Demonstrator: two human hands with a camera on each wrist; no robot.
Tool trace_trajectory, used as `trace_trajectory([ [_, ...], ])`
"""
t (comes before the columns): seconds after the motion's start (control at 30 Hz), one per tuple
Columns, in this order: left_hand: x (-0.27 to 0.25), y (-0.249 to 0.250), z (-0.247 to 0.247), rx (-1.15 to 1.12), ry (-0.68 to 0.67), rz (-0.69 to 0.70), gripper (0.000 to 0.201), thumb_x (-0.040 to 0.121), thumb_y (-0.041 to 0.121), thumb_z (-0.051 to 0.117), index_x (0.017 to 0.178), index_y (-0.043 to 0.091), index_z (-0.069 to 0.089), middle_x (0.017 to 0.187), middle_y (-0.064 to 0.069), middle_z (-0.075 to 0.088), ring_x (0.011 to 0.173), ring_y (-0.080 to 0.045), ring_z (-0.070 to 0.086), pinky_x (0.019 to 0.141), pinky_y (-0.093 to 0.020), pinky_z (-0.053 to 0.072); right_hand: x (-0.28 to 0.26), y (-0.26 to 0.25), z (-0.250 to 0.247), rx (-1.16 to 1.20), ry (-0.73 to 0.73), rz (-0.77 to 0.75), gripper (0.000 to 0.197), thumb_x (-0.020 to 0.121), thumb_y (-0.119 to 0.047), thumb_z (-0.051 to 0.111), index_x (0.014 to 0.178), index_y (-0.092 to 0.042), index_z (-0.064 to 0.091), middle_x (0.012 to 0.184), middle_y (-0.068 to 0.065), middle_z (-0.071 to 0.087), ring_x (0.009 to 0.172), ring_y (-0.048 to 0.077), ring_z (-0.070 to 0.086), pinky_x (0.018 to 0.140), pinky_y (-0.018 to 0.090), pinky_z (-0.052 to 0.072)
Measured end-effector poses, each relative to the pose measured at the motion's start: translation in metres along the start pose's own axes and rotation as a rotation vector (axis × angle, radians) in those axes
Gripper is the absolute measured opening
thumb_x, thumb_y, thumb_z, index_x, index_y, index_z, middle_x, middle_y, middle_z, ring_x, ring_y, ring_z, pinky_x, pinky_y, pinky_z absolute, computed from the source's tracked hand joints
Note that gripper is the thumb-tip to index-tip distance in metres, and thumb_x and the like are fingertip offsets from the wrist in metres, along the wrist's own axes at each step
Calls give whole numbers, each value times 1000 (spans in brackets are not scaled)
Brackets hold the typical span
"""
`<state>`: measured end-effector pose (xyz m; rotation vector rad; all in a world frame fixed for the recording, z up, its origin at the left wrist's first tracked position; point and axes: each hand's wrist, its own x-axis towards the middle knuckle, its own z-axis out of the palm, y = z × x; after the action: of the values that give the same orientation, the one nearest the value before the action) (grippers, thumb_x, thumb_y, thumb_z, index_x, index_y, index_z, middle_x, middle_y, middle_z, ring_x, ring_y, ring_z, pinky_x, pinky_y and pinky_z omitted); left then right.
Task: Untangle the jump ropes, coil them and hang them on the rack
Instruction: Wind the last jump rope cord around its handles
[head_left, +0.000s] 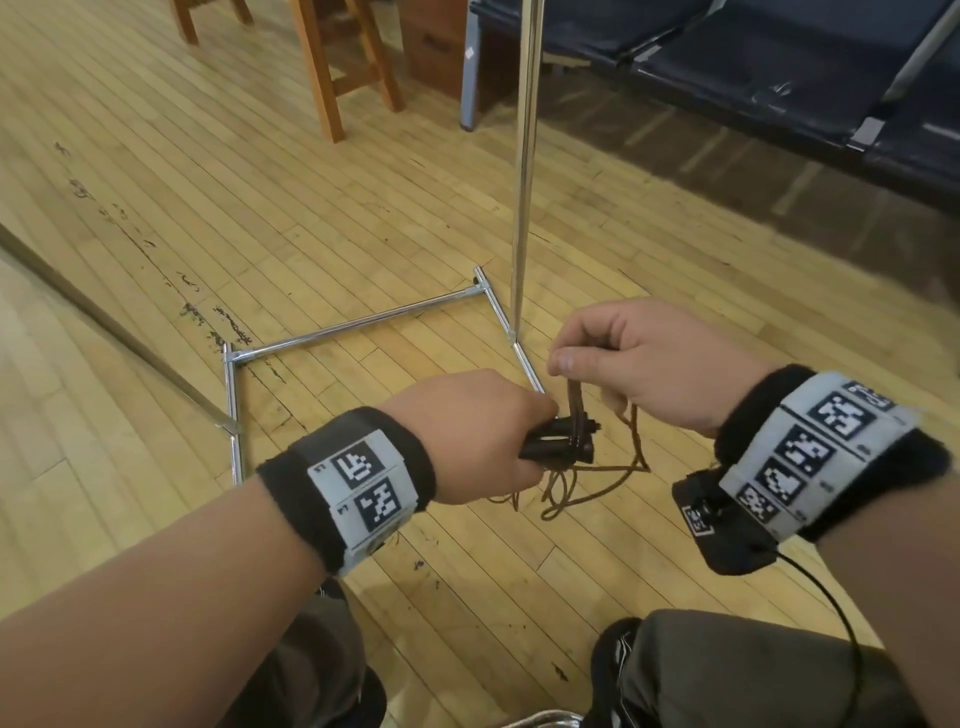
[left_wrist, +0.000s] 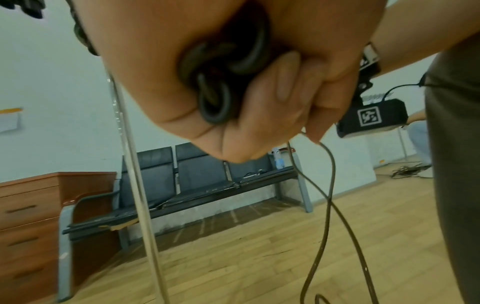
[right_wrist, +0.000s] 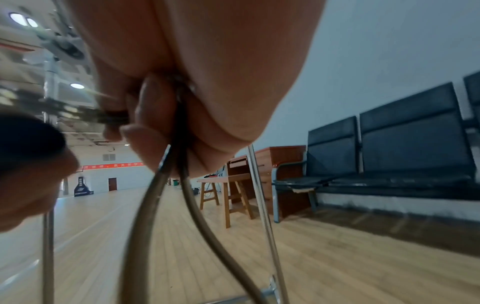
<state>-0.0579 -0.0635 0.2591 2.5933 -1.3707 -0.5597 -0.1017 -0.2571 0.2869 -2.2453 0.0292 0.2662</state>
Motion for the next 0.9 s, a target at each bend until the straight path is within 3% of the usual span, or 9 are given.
trace_trajectory([
  [0.13, 2, 3, -11, -242, 59, 25, 21, 93, 35, 67, 79, 34, 51, 63, 8, 57, 58, -4, 57, 46, -16, 39, 3, 14, 8, 272, 6, 77, 27, 102, -28, 61, 94, -2, 65, 79, 15, 59, 63, 23, 48, 57, 31, 46],
  [0.23, 7, -5, -19, -340, 180, -67, 19, 93, 32, 65, 77, 34, 55, 63, 7, 57, 59, 5, 56, 45, -14, 38, 4, 23, 12, 380, 9, 176, 34, 106, -34, 52, 90, -8, 66, 73, 10, 52, 56, 18, 40, 52, 30, 37],
  [0.3, 12, -15, -22, -392, 272, -179, 22, 94, 32, 65, 75, 33, 55, 63, 8, 56, 52, 6, 54, 42, -14, 35, 4, 26, 18, 282, 2, 199, 39, 107, -41, 47, 89, -12, 65, 65, 0, 47, 54, 14, 38, 51, 31, 33],
  [0.37, 15, -27, -27, -428, 322, -298, 21, 95, 30, 63, 76, 31, 56, 65, 8, 56, 47, -3, 54, 39, -13, 36, 0, 24, 25, 45, -49, 197, 44, 107, -47, 42, 91, -14, 66, 65, -2, 49, 55, 13, 41, 52, 33, 37],
  [0.5, 21, -35, -21, -194, 164, -428, 17, 100, 30, 59, 84, 31, 55, 80, 5, 62, 66, -9, 57, 52, -21, 37, -9, 0, 20, -384, -197, 45, 36, 103, -51, 46, 91, -22, 65, 76, 1, 63, 64, 11, 54, 62, 36, 53],
  [0.6, 21, -17, -5, -103, 34, -366, 22, 100, 29, 59, 81, 34, 50, 81, 7, 62, 68, -8, 57, 52, -21, 35, -15, -18, -2, -428, -180, -26, 28, 96, -50, 51, 82, -30, 66, 66, -7, 62, 54, 3, 52, 53, 23, 49],
  [0.73, 10, 4, 4, -85, -58, -143, 24, 97, 31, 60, 77, 37, 48, 70, 10, 60, 62, -4, 55, 50, -21, 33, -15, -11, -22, -185, -81, -34, 23, 92, -44, 64, 78, -27, 70, 55, -11, 58, 47, 0, 51, 51, 10, 46],
  [0.83, 1, 6, -5, -208, 35, -73, 19, 94, 34, 64, 80, 38, 53, 63, 10, 58, 56, -1, 56, 45, -14, 35, -6, 6, -16, 170, -82, 48, 26, 98, -34, 65, 80, -16, 69, 57, 3, 49, 50, 15, 48, 50, 23, 48],
  [0.9, -1, 0, -13, -346, 156, -94, 19, 92, 30, 67, 77, 35, 57, 59, 10, 58, 60, 5, 57, 49, -9, 40, 0, 15, -6, 402, -101, 109, 30, 102, -32, 58, 83, -11, 66, 60, 4, 41, 50, 18, 38, 49, 29, 42],
])
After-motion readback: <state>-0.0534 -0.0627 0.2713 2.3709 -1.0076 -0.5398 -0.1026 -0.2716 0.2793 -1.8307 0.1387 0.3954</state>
